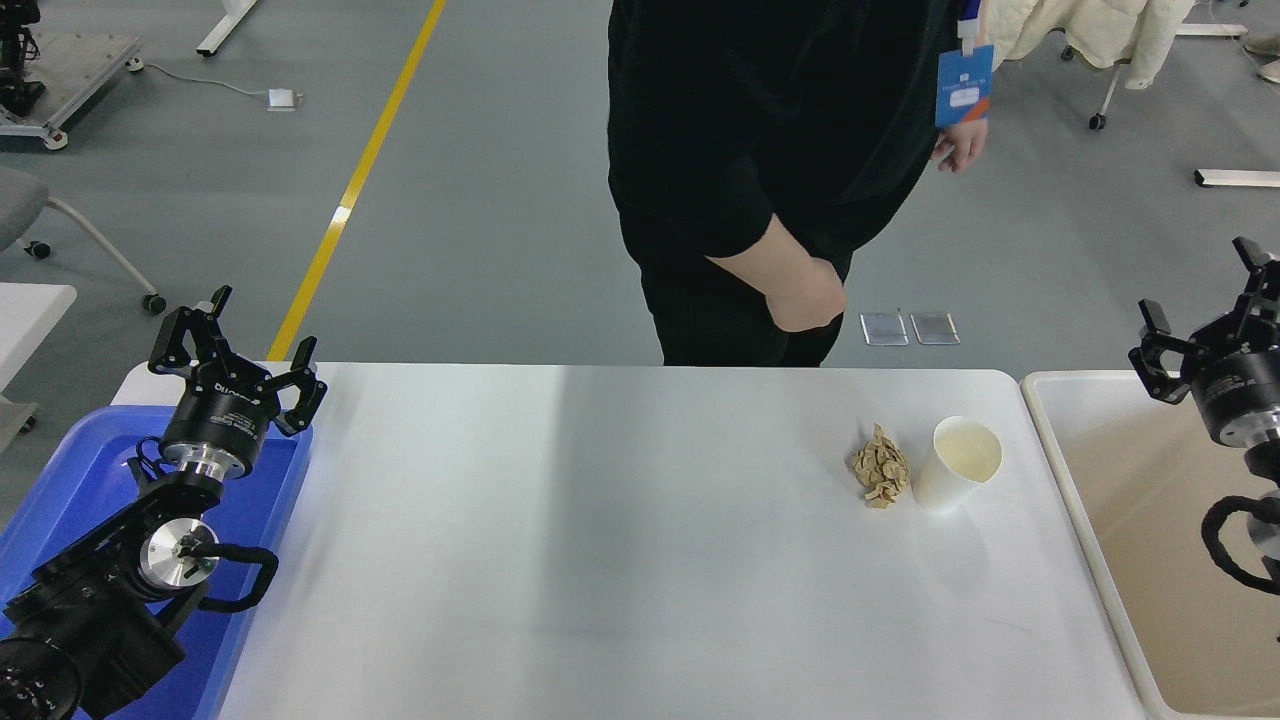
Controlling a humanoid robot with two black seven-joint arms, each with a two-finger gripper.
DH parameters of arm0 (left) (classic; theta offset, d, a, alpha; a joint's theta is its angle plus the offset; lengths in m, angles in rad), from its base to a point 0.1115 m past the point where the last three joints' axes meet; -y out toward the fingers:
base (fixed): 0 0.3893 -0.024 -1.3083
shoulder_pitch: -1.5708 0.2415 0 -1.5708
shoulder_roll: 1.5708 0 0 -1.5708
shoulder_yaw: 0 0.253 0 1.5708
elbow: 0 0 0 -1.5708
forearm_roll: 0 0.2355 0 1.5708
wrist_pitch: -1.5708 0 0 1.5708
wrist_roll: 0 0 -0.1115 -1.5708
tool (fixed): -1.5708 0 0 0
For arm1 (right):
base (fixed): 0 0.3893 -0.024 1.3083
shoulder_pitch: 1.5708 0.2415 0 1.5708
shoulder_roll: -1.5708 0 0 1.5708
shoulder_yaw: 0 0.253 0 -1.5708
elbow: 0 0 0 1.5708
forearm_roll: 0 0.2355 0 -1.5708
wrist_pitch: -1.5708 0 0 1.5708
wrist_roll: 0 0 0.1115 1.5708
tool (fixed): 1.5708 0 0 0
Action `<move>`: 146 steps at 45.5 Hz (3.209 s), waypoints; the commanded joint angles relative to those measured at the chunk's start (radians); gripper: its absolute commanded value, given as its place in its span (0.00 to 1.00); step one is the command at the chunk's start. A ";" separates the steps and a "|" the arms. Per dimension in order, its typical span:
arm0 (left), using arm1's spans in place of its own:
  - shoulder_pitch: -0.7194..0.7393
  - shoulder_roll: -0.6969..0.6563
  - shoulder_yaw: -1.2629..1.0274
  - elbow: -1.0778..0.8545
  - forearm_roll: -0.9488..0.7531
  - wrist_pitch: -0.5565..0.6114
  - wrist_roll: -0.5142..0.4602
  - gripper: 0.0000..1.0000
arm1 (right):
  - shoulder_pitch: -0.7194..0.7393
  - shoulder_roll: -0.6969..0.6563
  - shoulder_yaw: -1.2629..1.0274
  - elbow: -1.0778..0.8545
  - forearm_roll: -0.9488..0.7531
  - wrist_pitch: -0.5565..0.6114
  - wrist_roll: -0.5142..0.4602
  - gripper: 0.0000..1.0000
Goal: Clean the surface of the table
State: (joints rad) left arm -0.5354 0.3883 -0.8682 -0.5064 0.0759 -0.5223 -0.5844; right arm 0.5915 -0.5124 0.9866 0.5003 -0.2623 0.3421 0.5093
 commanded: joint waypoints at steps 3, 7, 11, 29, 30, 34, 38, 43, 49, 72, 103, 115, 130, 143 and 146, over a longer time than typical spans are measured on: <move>0.000 0.000 0.000 0.000 0.001 0.001 0.000 1.00 | 0.001 0.000 0.000 0.000 0.000 0.000 0.000 1.00; 0.000 0.000 0.000 0.000 0.001 0.001 0.000 1.00 | 0.001 0.005 0.000 0.000 0.000 0.000 0.000 1.00; 0.000 0.000 0.000 0.000 -0.001 0.001 0.000 1.00 | 0.001 0.009 0.001 0.000 0.000 0.000 0.000 1.00; 0.000 0.000 0.000 0.000 -0.001 0.001 0.000 1.00 | -0.009 0.012 0.014 0.012 0.000 0.011 0.060 1.00; 0.000 0.000 0.000 0.000 -0.001 0.001 0.000 1.00 | -0.010 0.014 0.010 0.012 0.000 0.011 0.061 1.00; 0.000 0.001 0.000 0.000 0.001 0.001 0.000 1.00 | -0.009 0.017 0.009 0.012 0.000 0.011 0.063 1.00; 0.000 0.001 0.000 0.000 -0.001 0.001 0.000 1.00 | -0.006 0.017 0.007 0.007 0.000 0.009 0.061 1.00; 0.000 0.000 0.000 0.000 0.001 0.001 0.000 1.00 | -0.001 0.017 0.001 0.003 0.000 0.009 0.058 1.00; 0.000 0.001 0.000 0.000 0.001 0.001 0.000 1.00 | -0.005 0.005 0.000 0.001 0.000 0.009 0.057 1.00; 0.000 0.001 0.000 0.000 -0.001 0.001 0.000 1.00 | 0.106 -0.236 -0.320 0.033 -0.020 0.014 0.006 1.00; 0.000 0.000 0.000 0.000 -0.001 0.001 0.000 1.00 | 0.783 -0.247 -1.281 0.177 -0.787 0.069 -0.054 1.00; 0.000 0.000 0.000 0.000 0.001 0.001 0.000 1.00 | 0.762 -0.218 -1.300 0.419 -1.057 -0.001 -0.057 1.00; 0.000 0.001 0.000 0.000 -0.001 0.001 0.000 1.00 | 0.559 -0.074 -1.424 0.224 -1.052 -0.282 -0.058 0.99; 0.000 0.000 0.000 0.000 0.001 -0.001 0.000 1.00 | 0.473 -0.031 -1.424 0.122 -1.051 -0.302 -0.055 0.98; 0.000 0.000 0.000 0.000 0.001 0.001 0.000 1.00 | 0.462 -0.028 -1.424 0.119 -1.051 -0.308 -0.055 0.95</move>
State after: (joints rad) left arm -0.5354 0.3882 -0.8682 -0.5062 0.0757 -0.5216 -0.5845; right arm 1.1172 -0.5723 -0.4238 0.6718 -1.3044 0.0793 0.4533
